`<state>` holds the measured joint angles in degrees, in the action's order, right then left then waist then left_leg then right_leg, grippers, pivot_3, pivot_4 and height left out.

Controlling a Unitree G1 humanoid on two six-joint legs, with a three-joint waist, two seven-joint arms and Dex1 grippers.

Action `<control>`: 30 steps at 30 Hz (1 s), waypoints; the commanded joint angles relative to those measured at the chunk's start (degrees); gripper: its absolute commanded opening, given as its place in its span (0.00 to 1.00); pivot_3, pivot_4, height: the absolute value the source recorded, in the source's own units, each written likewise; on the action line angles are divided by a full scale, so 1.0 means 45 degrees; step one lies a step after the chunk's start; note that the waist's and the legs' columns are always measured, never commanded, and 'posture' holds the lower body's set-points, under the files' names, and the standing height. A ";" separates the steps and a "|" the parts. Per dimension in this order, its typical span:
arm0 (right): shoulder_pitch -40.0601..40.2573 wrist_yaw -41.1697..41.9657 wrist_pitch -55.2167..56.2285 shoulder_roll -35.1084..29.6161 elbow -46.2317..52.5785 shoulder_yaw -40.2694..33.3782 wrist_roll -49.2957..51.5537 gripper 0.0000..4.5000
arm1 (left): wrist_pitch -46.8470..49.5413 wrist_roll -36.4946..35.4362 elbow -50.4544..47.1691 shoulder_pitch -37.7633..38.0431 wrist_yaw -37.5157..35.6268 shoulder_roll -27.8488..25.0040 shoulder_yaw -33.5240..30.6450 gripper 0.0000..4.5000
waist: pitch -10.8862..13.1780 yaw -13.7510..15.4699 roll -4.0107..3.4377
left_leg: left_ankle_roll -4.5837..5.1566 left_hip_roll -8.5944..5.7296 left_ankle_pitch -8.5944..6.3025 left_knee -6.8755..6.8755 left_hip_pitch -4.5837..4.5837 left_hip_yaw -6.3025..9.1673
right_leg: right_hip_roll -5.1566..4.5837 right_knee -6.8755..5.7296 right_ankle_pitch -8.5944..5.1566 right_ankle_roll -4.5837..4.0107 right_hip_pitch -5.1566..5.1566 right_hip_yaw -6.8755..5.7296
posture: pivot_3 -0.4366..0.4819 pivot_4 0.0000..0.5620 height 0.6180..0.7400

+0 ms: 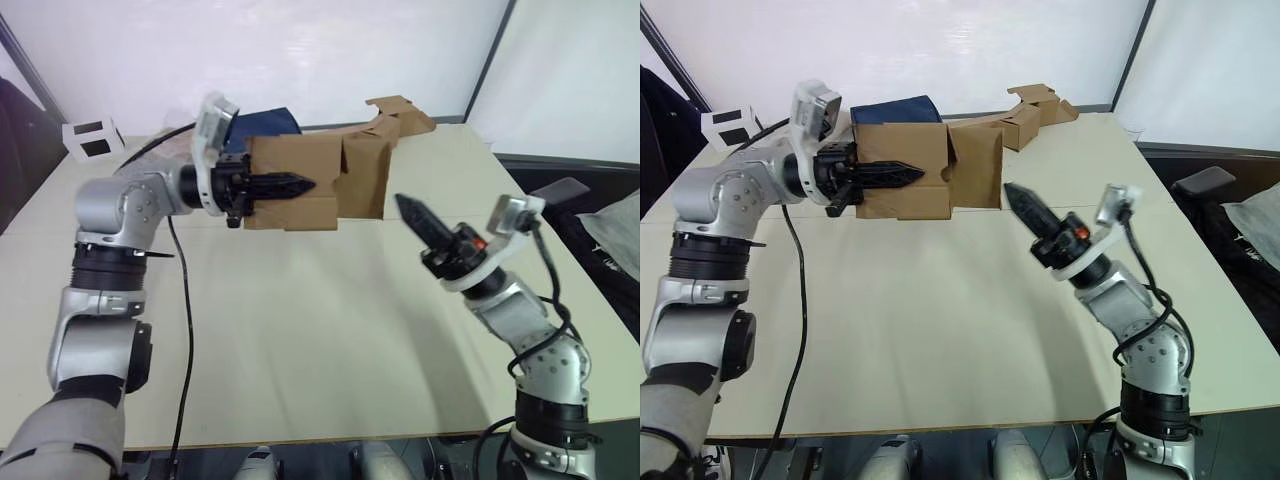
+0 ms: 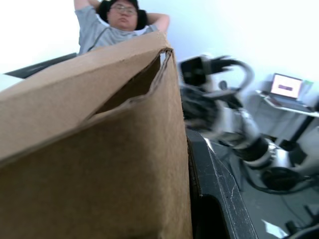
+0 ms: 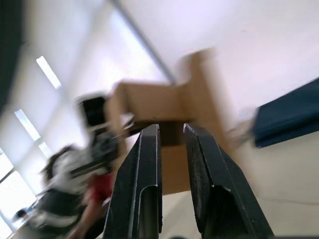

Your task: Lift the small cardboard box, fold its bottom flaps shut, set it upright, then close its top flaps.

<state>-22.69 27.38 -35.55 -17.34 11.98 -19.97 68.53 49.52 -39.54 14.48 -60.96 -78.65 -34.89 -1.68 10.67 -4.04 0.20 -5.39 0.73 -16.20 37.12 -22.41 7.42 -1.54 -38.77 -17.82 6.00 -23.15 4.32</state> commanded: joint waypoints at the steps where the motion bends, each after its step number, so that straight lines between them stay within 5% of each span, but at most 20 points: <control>1: -0.1215 -0.0162 0.0970 0.0020 -0.1662 0.0223 -0.1543 0.17 | 0.0229 -0.0522 -0.0739 0.0007 0.0114 -0.0076 -0.0458 0.00 | 0.0001 -0.0031 -0.0002 | 0.0000 0.0000 0.0000 0.0000 0.0003 -0.0005 | 0.0002 -0.0002 0.0000 0.0000 -0.0001 0.0004 | 0.48 0.27 1.00; 8: -0.2349 0.1155 0.0839 0.0824 -0.2321 0.1924 -0.2671 0.17 | -0.0035 -0.0358 -0.0592 0.0048 0.0467 0.0132 -0.0350 0.00 | 0.0002 -0.0038 -0.0003 | -0.0049 0.0004 0.0027 -0.0007 0.0004 -0.0011 | 0.0007 -0.0019 -0.0007 -0.0011 -0.0017 0.0012 | 0.48 0.27 1.00; 18: -0.0720 0.0739 -0.0794 0.2566 0.0645 0.2313 0.0458 0.17 | -0.0278 -0.0311 -0.0287 0.0052 0.0703 0.0263 -0.0366 0.00 | 0.0001 -0.0008 -0.0002 | -0.0053 0.0003 0.0029 0.0002 0.0001 -0.0003 | 0.0001 -0.0033 -0.0007 -0.0010 -0.0017 0.0007 | 0.48 0.27 1.00; 30: 0.0002 0.0493 -0.0587 0.3104 0.0881 0.2448 0.0522 0.17 | -0.0315 -0.0320 -0.0154 -0.0033 0.0745 0.0360 -0.0339 0.00 | 0.0001 -0.0006 -0.0002 | -0.0045 0.0002 0.0025 0.0001 0.0003 -0.0004 | 0.0001 -0.0036 -0.0008 -0.0010 -0.0018 0.0008 | 0.48 0.27 1.00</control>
<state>-22.78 28.64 -38.45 -3.32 13.35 -9.39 69.98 49.08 -40.52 14.60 -60.33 -75.21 -33.05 -1.79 10.68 -4.07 0.19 -5.59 0.74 -16.09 37.12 -22.40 7.41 -1.53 -38.94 -17.85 5.95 -23.23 4.36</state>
